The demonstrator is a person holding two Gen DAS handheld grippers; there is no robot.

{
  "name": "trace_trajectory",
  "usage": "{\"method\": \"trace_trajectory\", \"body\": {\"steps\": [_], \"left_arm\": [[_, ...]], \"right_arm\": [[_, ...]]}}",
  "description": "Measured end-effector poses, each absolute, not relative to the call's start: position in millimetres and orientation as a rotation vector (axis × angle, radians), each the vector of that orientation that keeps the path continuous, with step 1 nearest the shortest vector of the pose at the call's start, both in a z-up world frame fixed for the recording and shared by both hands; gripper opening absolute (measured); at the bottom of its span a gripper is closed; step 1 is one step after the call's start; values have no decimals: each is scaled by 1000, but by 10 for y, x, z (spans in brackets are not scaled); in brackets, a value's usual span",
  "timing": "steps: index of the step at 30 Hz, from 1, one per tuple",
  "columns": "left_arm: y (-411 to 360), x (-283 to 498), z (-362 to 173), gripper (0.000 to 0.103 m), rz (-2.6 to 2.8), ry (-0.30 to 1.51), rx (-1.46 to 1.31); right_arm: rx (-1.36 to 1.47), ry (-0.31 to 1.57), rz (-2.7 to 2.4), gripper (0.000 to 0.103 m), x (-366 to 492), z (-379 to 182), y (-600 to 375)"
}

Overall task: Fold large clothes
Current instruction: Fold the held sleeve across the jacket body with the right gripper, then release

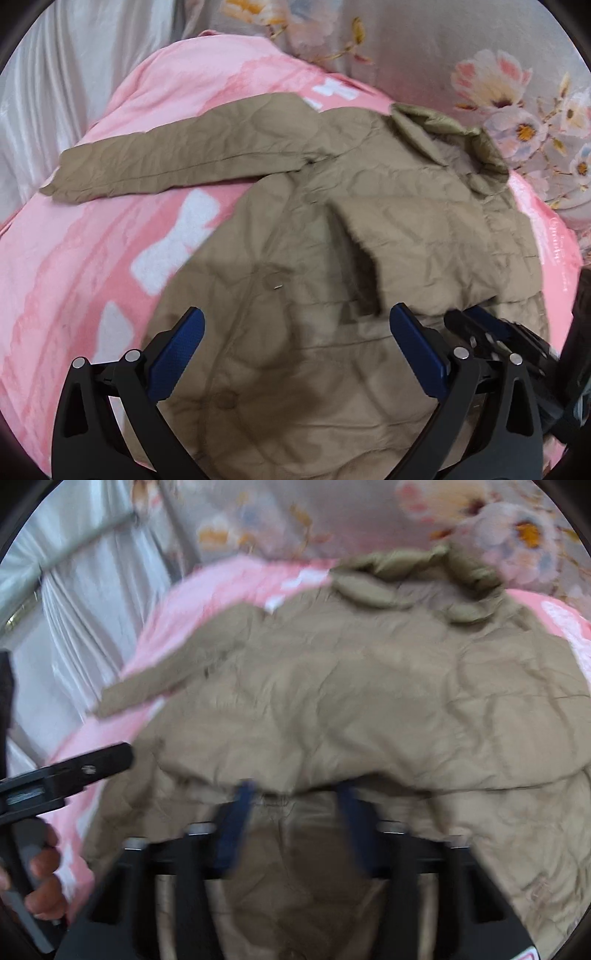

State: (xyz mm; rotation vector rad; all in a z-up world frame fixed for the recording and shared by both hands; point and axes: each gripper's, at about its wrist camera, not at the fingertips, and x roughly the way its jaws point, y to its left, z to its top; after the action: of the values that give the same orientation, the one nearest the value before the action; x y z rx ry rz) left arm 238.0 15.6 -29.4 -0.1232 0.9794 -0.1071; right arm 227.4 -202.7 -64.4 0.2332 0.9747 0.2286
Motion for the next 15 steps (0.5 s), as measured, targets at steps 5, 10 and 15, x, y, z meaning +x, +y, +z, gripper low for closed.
{"method": "trace_trajectory", "body": {"steps": [5,10,15], "left_arm": [[358,2425,-405,98,-31,985,-103],[441,2552,-529,98,-15,1018,-131],[420,2738,-478,98,-93,1027,-207]], "right_arm": [[292,959,228,10,2725,-647,-1986],[273,988,188,11,3250,-666,-1861],[287,961,232,28,2859,-548,-1887]]}}
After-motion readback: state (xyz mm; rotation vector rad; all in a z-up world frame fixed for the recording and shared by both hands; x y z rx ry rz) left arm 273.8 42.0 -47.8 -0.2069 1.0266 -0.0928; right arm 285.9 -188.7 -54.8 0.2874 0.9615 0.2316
